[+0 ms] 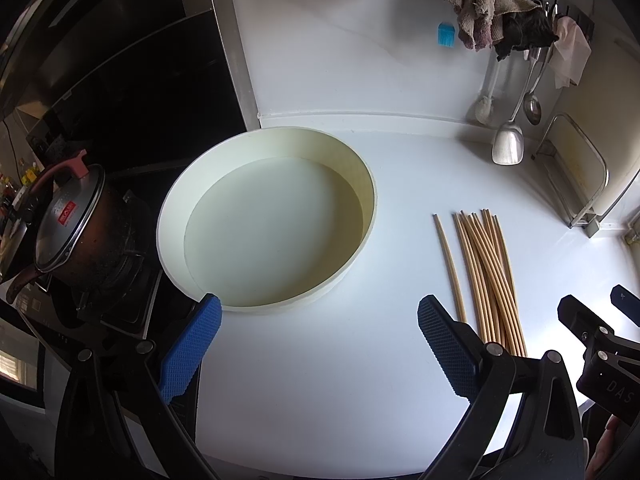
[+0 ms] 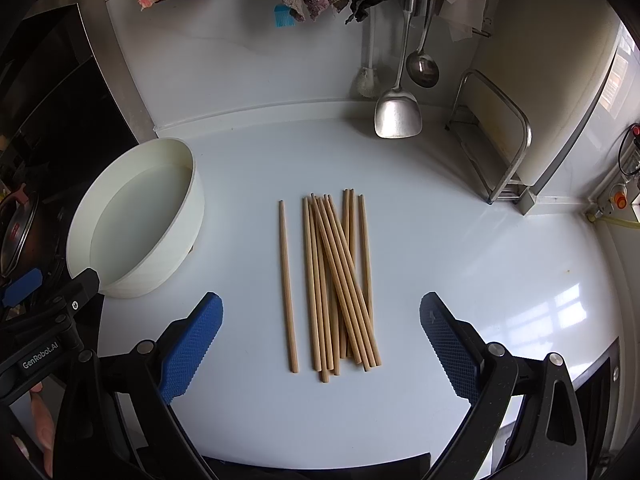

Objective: Organize utensils

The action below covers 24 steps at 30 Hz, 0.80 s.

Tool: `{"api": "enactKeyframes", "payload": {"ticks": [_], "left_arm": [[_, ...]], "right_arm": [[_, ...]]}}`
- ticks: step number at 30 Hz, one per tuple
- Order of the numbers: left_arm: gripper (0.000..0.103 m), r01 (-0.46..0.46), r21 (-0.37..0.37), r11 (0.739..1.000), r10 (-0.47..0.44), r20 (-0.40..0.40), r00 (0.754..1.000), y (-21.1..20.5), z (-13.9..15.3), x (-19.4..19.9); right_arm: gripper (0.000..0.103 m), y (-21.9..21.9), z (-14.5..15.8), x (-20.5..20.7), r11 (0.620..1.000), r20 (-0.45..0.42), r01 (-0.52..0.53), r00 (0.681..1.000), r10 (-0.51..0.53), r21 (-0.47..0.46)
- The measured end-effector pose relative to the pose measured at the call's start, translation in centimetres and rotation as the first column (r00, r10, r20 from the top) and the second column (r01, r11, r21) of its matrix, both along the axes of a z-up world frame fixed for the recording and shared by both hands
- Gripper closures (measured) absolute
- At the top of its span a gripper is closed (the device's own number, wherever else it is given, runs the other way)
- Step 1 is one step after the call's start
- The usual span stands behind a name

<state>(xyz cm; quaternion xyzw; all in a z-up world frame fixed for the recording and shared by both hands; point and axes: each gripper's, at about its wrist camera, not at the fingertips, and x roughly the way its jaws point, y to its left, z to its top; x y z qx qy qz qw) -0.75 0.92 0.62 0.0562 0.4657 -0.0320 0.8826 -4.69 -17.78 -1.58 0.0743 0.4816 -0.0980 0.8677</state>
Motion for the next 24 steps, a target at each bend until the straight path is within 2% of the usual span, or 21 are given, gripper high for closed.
{"api": "enactKeyframes", "payload": {"ticks": [5,12,18,20,24], "left_arm": [[0.006,0.007,-0.010,1.000,-0.007,-0.020,1.000,-0.7,-0.9,-0.1],[0.006,0.055,-0.058,0.997,-0.058,-0.051,0.997,-3.2,-3.2,-0.3],[0.006,0.067,-0.083,0.994,-0.073,-0.074,0.995,-6.2,-6.2,0.2],[0.006,0.060,-0.084,0.995,-0.067,-0.089,0.994,-7.2,-7.4,0.5],[0.006,0.054,-0.091,0.994,-0.061,-0.077,0.995,-8.6,-9.0,1.0]], "right_arm": [[0.008,-0.5,-0.4,-0.5,1.000,0.021,0.001,1.000,-0.001,0.009],[0.008,-3.5,-2.1,-2.3,1.000,0.066,-0.006,0.998,0.005,0.007],[0.009,-7.1,-6.0,-2.3,0.998,0.039,-0.025,0.999,0.023,0.056],[0.009,-8.3,-7.5,-1.9,0.998,0.033,-0.009,0.999,0.007,0.058],[0.009,-10.9,-10.3,-0.7,0.993,0.014,0.013,1.000,-0.015,0.118]]}}
